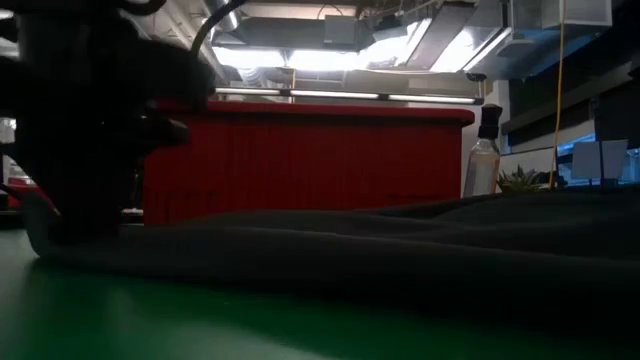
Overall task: Fold Laundry from Bin
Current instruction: Fold the black shorts from the red laundry bin
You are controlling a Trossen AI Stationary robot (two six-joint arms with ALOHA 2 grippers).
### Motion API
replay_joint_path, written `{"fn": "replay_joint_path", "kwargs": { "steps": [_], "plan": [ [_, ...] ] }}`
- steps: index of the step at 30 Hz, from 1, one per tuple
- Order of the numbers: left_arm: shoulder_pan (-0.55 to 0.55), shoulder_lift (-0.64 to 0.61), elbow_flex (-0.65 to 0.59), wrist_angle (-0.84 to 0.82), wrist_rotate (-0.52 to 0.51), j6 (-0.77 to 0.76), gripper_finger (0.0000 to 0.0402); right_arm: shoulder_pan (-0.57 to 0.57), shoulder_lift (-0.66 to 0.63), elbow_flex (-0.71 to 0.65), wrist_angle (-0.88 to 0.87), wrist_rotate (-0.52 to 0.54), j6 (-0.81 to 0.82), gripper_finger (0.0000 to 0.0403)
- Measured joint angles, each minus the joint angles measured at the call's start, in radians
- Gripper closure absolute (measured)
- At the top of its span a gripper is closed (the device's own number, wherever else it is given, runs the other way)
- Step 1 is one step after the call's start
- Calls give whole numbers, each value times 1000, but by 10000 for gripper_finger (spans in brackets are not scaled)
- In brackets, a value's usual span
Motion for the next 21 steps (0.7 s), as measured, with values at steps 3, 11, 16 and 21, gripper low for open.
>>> {"fn": "replay_joint_path", "kwargs": {
  "steps": [3,11,16,21],
  "plan": [
    [1,0,0,-85,-24,0,398,0,0,0,-2,0,-21,169],
    [13,0,1,-273,-32,-51,398,0,0,43,6,39,-172,169],
    [6,-2,2,-302,-52,-79,398,0,-1,50,22,41,-341,169],
    [5,-2,2,-290,-50,-83,398,0,-1,50,23,35,-413,169]
  ]
}}
